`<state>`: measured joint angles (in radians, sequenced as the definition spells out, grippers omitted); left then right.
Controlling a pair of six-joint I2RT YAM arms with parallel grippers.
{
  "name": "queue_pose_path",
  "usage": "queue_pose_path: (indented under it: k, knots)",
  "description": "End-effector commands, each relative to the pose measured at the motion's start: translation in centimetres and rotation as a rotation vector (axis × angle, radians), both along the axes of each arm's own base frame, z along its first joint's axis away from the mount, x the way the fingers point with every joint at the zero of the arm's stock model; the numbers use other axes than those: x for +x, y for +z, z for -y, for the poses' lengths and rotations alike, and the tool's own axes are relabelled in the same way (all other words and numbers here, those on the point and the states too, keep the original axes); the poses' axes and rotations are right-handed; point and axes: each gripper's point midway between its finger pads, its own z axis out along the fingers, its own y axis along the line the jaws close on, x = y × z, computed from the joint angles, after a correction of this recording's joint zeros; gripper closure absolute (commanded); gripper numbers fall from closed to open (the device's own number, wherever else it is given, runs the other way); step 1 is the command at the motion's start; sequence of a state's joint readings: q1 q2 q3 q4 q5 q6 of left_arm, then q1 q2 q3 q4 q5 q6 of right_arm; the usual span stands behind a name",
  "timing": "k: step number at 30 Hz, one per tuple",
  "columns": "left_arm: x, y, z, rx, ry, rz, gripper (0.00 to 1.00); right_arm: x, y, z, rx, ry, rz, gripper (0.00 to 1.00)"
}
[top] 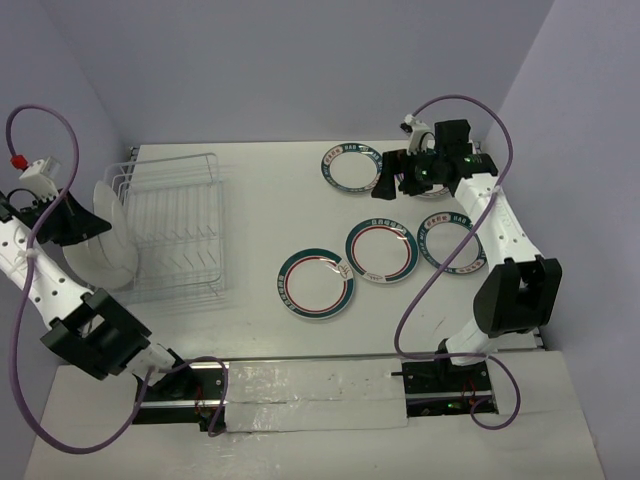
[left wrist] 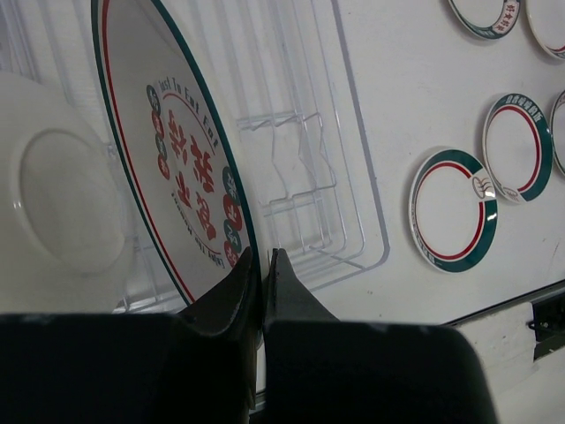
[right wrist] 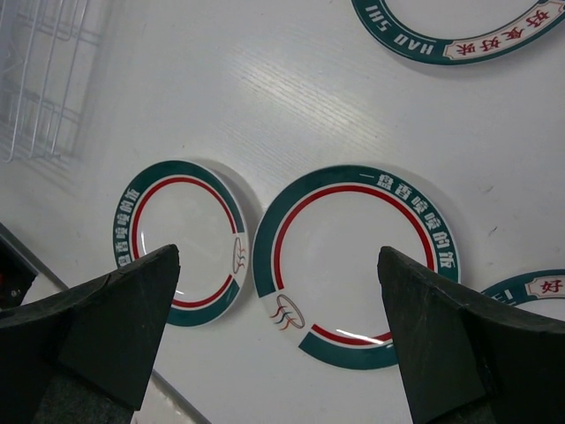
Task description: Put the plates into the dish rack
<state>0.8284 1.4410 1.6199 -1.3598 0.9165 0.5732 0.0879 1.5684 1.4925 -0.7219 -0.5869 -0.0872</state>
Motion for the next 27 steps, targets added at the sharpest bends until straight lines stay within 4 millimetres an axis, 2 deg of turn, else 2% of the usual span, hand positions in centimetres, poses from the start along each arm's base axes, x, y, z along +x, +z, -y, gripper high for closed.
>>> queue_pose_path:
  k: [1, 13, 19, 21, 23, 24, 26, 27]
  knots:
    - [-0.5, 0.3, -0.1, -0.001, -0.02, 0.049, 1.0, 0.8, 1.2, -0.2, -0.008, 0.006, 0.033, 0.0]
    - [-0.7, -2.1, -1.1, -0.093, 0.001, 0.022, 1.0, 0.9, 0.9, -0.8, -0.021, 0.017, 0.032, 0.0]
    - [-0.7, -2.0, -0.8, -0.1, -0.008, 0.036, 1.0, 1.0, 0.8, -0.8, -0.026, 0.017, 0.034, 0.0]
    - [-0.7, -2.6, -0.8, -0.112, -0.01, 0.024, 1.0, 1.0, 0.9, -0.8, -0.024, 0.018, 0.035, 0.0]
    - [-0.8, -3.2, -0.8, -0.124, -0.015, 0.017, 0.95, 1.0, 0.9, -0.8, -0.024, 0.02, 0.036, 0.0]
    - [-0.8, -3.6, -0.7, -0.135, -0.016, 0.01, 0.89, 1.0, 0.9, -0.8, -0.024, 0.02, 0.036, 0.0]
    - [-0.8, -4.0, -0.8, -0.144, -0.02, 0.006, 0.83, 1.0, 1.0, -0.8, -0.026, 0.019, 0.039, 0.0]
    - [-0.7, -4.1, -0.9, -0.143, -0.02, 0.005, 0.75, 1.0, 1.0, -0.8, -0.026, 0.02, 0.039, 0.0]
